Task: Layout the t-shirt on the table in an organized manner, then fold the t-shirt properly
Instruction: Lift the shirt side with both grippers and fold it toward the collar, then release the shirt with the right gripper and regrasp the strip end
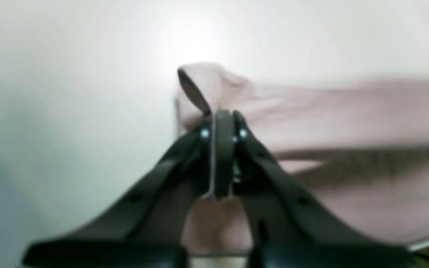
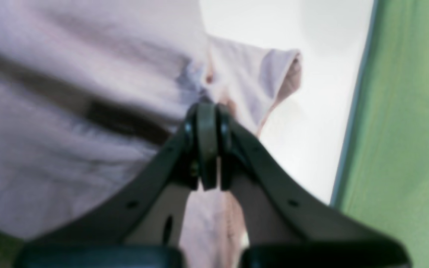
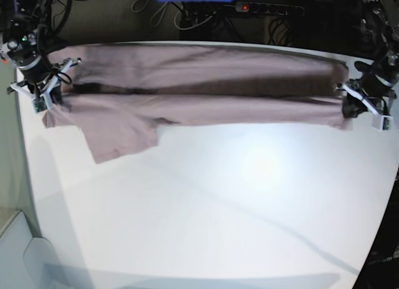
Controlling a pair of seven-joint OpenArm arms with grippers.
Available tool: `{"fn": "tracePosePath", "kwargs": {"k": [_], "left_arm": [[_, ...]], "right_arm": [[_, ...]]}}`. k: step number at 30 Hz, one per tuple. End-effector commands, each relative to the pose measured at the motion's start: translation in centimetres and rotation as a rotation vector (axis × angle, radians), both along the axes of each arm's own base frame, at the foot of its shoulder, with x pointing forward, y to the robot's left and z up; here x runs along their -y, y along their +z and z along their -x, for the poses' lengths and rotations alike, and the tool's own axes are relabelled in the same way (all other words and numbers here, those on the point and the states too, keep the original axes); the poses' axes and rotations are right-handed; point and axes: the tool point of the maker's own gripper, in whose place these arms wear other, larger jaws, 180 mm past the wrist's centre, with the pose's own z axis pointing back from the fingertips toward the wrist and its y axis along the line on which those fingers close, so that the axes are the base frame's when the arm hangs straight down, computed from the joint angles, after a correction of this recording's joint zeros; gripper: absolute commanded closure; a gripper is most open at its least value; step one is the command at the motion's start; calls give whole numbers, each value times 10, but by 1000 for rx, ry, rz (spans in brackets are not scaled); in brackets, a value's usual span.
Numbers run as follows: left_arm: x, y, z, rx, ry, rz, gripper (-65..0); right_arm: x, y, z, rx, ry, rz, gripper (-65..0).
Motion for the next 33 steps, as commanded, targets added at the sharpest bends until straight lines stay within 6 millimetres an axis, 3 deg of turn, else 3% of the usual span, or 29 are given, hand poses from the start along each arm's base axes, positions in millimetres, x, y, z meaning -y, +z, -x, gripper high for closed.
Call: {"fn": "tracePosePath", "kwargs": {"k": [1, 10, 15, 22, 30, 33], "left_arm": [[-11, 12, -4, 20, 9, -30, -2], [-9, 17, -6, 27, -77, -65, -2], [-15, -3, 2, -28, -59, -31, -2], [-19, -28, 15, -92, -28, 17, -4], [-18, -33, 19, -106, -23, 26, -6], [-16, -36, 20, -118, -30, 28, -68]], "right_arm": [[3, 13, -7, 47, 6, 10, 0], [2, 9, -2, 31, 2, 8, 0], [2, 2, 9, -1, 2, 6, 0], [1, 0, 10, -7, 7, 8, 0], [1, -1, 10, -13, 12, 10, 0], [6, 0, 11, -27, 14, 29, 0]]}}
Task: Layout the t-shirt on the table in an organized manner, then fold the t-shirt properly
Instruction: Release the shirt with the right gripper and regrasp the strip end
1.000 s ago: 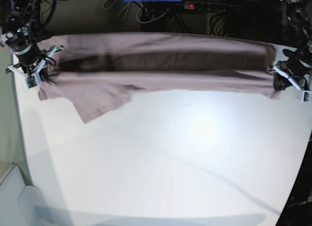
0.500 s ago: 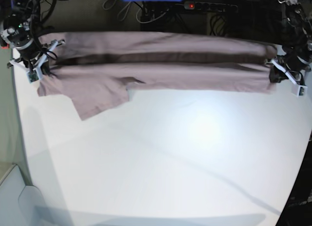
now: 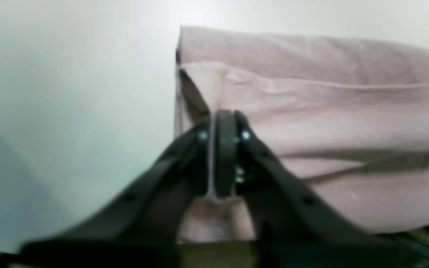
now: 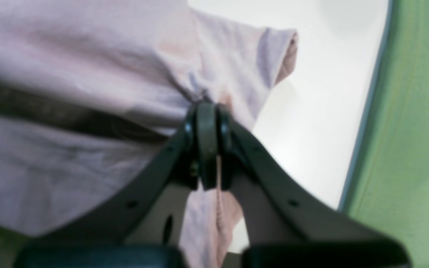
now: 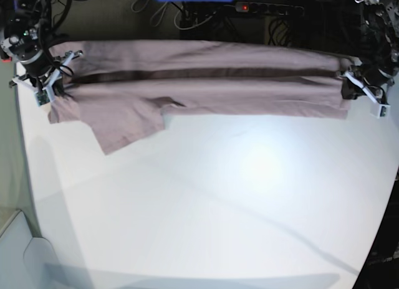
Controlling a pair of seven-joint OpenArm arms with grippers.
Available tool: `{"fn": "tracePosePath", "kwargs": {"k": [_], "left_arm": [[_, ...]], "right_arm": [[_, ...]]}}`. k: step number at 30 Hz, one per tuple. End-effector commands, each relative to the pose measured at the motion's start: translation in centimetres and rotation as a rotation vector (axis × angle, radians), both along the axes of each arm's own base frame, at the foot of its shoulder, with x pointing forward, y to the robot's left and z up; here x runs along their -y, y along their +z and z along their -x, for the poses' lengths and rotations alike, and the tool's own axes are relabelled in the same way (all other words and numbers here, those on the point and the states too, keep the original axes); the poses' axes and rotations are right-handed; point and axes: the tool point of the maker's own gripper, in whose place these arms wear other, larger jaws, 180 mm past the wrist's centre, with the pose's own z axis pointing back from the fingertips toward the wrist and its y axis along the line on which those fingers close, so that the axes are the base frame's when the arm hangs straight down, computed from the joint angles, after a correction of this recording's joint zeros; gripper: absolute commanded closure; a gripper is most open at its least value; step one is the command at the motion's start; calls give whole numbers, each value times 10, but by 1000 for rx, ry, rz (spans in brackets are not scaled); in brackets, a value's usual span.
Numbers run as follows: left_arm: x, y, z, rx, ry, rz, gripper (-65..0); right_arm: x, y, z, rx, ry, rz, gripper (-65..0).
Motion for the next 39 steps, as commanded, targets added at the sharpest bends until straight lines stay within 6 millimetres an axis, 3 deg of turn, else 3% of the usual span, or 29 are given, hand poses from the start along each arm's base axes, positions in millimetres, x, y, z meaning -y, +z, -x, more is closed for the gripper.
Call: {"fn": "tracePosePath", "kwargs": {"k": [1, 3, 6, 15, 18, 22, 26, 28, 33, 39], "left_arm": [[-1, 5, -6, 15, -21, -19, -114], [7, -7, -3, -30, -64, -40, -168], [20, -21, 1, -91, -131, -87, -188], [30, -27, 1, -95, -137, -78, -191], [30, -27, 1, -95, -137, -78, -191], [31, -26, 0, -93, -137, -72, -191], [32, -26, 1, -92, -141, -73, -191], [32, -28, 3, -100, -138, -70, -191], [31, -28, 4, -98, -138, -71, -191], [30, -28, 4, -103, -139, -73, -191]], "right_arm": [[8, 8, -3, 11, 3, 28, 0], [11, 6, -3, -19, 11, 48, 0], [13, 4, -1, -54, 37, 74, -23], [21, 7, 3, -88, 56, 122, -265], [30, 13, 2, -87, 59, 151, -281], [58, 27, 2, -60, -7, 191, -283], [62, 40, -14, -15, -13, 201, -283], [57, 44, -25, 13, -11, 189, -284], [15, 40, -65, -20, 83, 176, -284], [-20, 16, -110, -130, 158, 148, -284]]}}
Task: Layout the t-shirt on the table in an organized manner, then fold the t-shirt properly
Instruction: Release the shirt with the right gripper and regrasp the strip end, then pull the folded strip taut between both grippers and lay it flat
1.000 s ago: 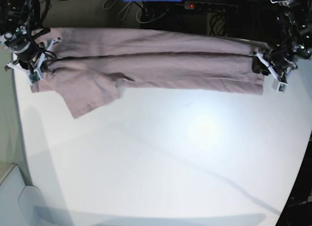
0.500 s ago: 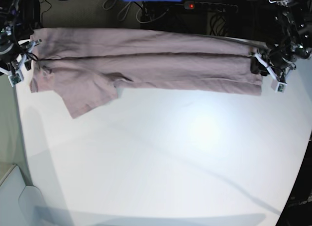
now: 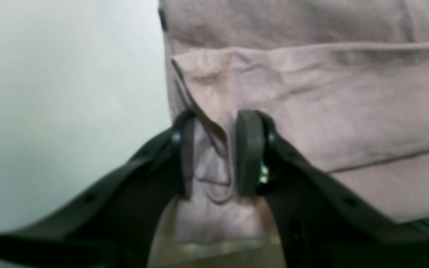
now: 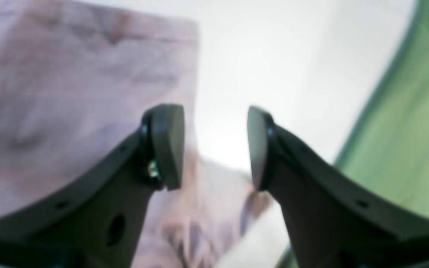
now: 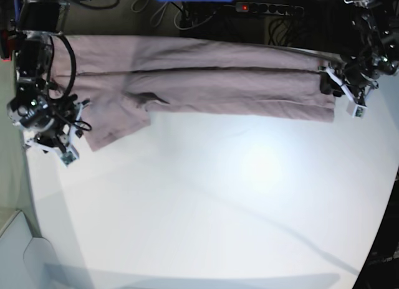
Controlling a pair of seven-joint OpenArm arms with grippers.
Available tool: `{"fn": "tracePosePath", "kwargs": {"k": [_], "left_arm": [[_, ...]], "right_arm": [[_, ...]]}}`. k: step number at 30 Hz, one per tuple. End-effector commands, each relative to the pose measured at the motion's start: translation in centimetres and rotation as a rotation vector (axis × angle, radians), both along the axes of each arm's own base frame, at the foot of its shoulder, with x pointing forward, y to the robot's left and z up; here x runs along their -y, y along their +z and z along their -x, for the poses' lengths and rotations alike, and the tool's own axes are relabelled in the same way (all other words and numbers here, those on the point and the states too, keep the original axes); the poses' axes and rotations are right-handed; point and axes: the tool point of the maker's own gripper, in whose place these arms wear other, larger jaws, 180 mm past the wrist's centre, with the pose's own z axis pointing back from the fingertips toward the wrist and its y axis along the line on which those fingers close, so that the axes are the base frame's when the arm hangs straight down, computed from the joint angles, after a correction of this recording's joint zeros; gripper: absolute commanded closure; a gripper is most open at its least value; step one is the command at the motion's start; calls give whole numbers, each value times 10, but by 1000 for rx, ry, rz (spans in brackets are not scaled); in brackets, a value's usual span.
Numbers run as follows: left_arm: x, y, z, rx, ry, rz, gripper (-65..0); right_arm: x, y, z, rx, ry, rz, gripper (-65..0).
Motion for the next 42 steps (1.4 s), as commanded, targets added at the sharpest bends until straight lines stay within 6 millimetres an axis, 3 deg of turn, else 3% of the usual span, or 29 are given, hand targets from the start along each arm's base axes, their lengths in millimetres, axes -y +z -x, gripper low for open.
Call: {"fn": "tracePosePath", "kwargs": {"k": [1, 10, 21, 23, 27, 31, 34, 39, 42], "left_arm": [[-4, 1, 2, -12, -10, -18, -191], [-21, 8, 2, 9, 50, -27, -191], [-19, 8, 1, 13, 48, -23, -191], [-19, 8, 1, 13, 48, -23, -191], [-20, 8, 1, 12, 49, -24, -191], [-20, 6, 4, 6, 49, -24, -191], [-20, 6, 4, 4, 49, -24, -191], [-20, 6, 4, 4, 49, -24, -191], [-20, 7, 3, 7, 49, -24, -191]], "right_arm": [[2, 4, -9, 12, -6, 1, -284], [6, -22, -35, -64, -56, -74, -284], [-15, -45, -31, -85, -51, -159, -273], [-19, -45, -33, -67, -44, -174, -227], [-20, -54, -30, -89, -51, -188, -2], [-17, -34, -37, -28, -42, -166, 0], [-15, -11, -30, 10, -22, -99, 0], [-8, 34, 3, 77, -24, 30, 0], [-4, 45, 24, 80, -29, 77, 0]]}}
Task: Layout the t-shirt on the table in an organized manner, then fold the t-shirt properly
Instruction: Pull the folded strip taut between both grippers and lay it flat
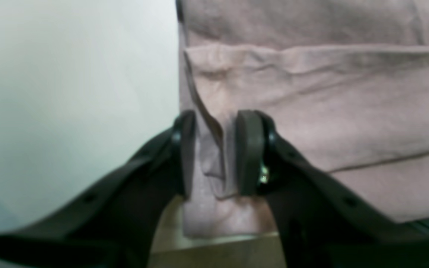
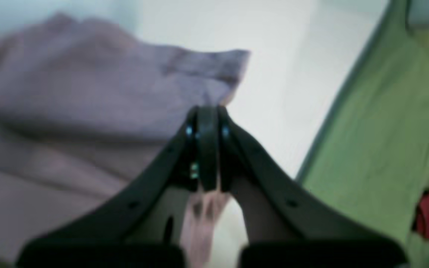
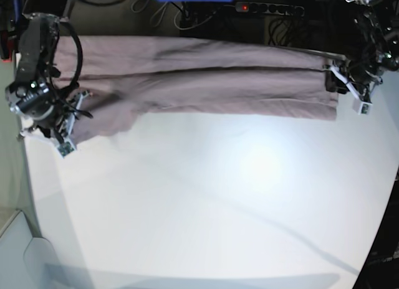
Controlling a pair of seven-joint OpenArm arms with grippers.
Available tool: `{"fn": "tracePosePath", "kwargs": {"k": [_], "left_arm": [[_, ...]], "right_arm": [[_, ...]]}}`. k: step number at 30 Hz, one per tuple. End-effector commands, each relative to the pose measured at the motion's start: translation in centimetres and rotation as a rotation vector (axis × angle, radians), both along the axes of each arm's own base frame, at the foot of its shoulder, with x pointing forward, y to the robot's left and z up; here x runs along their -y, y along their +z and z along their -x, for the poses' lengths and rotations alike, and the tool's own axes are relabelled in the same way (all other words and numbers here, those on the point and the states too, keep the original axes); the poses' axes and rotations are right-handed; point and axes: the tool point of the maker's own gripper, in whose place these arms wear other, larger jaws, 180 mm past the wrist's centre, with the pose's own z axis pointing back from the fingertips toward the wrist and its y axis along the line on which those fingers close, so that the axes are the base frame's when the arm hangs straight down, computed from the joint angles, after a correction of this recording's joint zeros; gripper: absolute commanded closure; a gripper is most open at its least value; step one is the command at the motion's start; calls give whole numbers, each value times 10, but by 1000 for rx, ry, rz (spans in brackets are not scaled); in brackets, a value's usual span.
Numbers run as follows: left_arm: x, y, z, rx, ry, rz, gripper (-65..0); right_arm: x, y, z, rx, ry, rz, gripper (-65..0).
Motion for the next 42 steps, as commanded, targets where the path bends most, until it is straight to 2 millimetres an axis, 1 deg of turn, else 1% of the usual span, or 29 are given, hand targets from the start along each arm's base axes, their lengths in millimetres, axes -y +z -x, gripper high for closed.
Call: {"fn": "tracePosePath", "kwargs": {"k": [1, 3, 7, 12, 17, 20, 25, 27, 28, 29, 32, 35, 38, 42], "left_arm": [[-7, 5, -3, 7, -3, -22, -191], [-7, 6, -4, 10, -3, -24, -191], [-8, 7, -5, 13, -4, -25, -191], [-9, 8, -5, 13, -4, -28, -191], [-9, 8, -5, 13, -4, -28, -191], [-9, 8, -5, 13, -4, -28, -191], [-6, 10, -5, 22, -25, -29, -195], [-17, 14, -4, 35, 13, -34, -227], [-22, 16, -3, 33, 29, -39, -254], [-26, 16, 0, 22, 39, -44, -295], [-30, 16, 1, 15, 46, -51, -419], [-33, 17, 2, 13, 46, -62, -515], [-33, 16, 2, 12, 48, -59, -554], [-31, 19, -7, 33, 52, -50, -565]], "right_arm": [[2, 9, -1, 31, 4, 6, 0], [15, 0, 16, -4, -33, 15, 0], [37, -7, 40, -25, -97, 17, 0], [53, -14, 63, -46, -140, 22, 0], [53, -24, 80, -82, -141, 17, 0], [43, -34, 91, -105, -150, -17, 0], [29, -44, 98, -124, -160, -59, 0], [28, -51, 100, -141, -167, -72, 0], [28, -57, 103, -159, -174, -80, 0], [29, -63, 106, -175, -180, -90, 0], [27, -74, 102, -171, -182, -127, 0], [27, -87, 106, -192, -191, -155, 0], [26, -93, 108, -196, -194, -171, 0], [22, -94, 106, -195, -185, -177, 0]]}}
